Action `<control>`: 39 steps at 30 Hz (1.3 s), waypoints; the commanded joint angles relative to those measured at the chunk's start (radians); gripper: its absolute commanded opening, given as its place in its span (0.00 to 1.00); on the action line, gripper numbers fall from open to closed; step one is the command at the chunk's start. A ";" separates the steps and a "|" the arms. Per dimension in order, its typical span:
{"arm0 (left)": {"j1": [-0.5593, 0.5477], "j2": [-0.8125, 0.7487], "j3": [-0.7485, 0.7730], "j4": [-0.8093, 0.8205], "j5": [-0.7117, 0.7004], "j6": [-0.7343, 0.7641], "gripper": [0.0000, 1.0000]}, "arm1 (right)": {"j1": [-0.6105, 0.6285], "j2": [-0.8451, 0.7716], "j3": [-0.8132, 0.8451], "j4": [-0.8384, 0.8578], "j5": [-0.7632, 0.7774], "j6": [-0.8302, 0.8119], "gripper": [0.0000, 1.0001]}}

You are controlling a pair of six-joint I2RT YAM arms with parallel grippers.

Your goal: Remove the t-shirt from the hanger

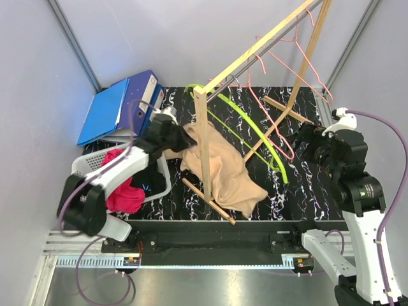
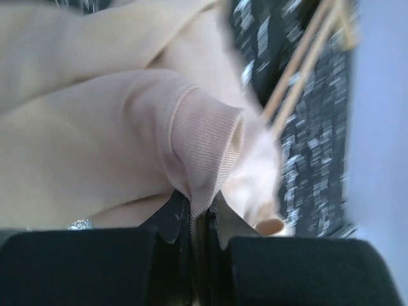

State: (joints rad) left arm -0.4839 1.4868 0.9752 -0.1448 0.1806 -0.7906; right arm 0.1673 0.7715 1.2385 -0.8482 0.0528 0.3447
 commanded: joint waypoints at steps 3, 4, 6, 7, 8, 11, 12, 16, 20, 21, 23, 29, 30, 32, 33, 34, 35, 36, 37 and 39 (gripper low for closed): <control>0.113 -0.298 0.120 -0.125 0.019 0.053 0.00 | -0.005 -0.026 -0.118 0.093 -0.117 0.057 1.00; 0.125 -0.319 0.140 -0.168 0.019 0.071 0.00 | -0.005 -0.028 -0.149 0.097 -0.122 0.060 1.00; 0.159 -0.375 0.180 -0.212 0.017 0.089 0.00 | -0.005 -0.035 -0.175 0.110 -0.128 0.074 1.00; 0.171 -0.388 0.228 -0.254 0.011 0.105 0.00 | -0.005 -0.038 -0.194 0.113 -0.133 0.076 1.00; 0.194 -0.414 0.255 -0.275 0.005 0.114 0.00 | -0.005 -0.041 -0.197 0.115 -0.136 0.077 1.00; 0.243 -0.442 0.387 -0.369 -0.035 0.155 0.00 | -0.005 -0.041 -0.208 0.121 -0.143 0.074 1.00; 0.254 -0.454 0.423 -0.418 -0.053 0.168 0.00 | -0.005 -0.041 -0.209 0.123 -0.142 0.073 1.00; 0.278 -0.496 0.580 -0.477 -0.237 0.261 0.00 | -0.005 -0.038 -0.221 0.123 -0.139 0.062 1.00; 0.278 -0.592 0.564 -0.344 -0.368 0.414 0.00 | -0.003 -0.031 -0.232 0.135 -0.162 0.069 1.00; 0.278 -0.620 0.489 -0.235 -0.377 0.450 0.00 | -0.005 -0.029 -0.235 0.138 -0.166 0.070 1.00; 0.277 -0.697 0.424 -0.159 -0.418 0.536 0.00 | -0.003 -0.029 -0.234 0.138 -0.179 0.076 1.00; 0.278 -0.838 0.237 -0.154 -0.448 0.599 0.00 | -0.005 -0.035 -0.237 0.139 -0.189 0.080 1.00; 0.278 -0.859 0.200 -0.179 -0.446 0.584 0.00 | -0.005 -0.037 -0.237 0.140 -0.191 0.082 1.00; 0.278 -0.914 0.099 -0.212 -0.481 0.478 0.00 | -0.003 -0.038 -0.241 0.139 -0.191 0.079 1.00; 0.278 -0.974 0.071 -0.260 -0.500 0.434 0.00 | -0.005 -0.040 -0.249 0.141 -0.192 0.080 1.00; 0.278 -1.008 0.019 -0.294 -0.560 0.315 0.00 | -0.005 -0.038 -0.252 0.144 -0.194 0.080 1.00; 0.278 -1.037 -0.009 -0.321 -0.590 0.256 0.00 | -0.005 -0.038 -0.257 0.144 -0.195 0.080 1.00; 0.278 -1.104 -0.030 -0.373 -0.618 0.146 0.00 | -0.005 -0.037 -0.266 0.147 -0.200 0.079 1.00; 0.278 -1.129 -0.050 -0.400 -0.669 0.092 0.00 | -0.003 -0.037 -0.270 0.149 -0.202 0.080 1.00; 0.278 -1.175 -0.072 -0.458 -0.697 -0.006 0.00 | -0.005 -0.032 -0.278 0.156 -0.214 0.083 1.00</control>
State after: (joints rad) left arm -0.2085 0.4240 0.9127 -0.5560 -0.3622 -0.5106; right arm 0.1673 0.7395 0.9730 -0.7372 -0.1257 0.4198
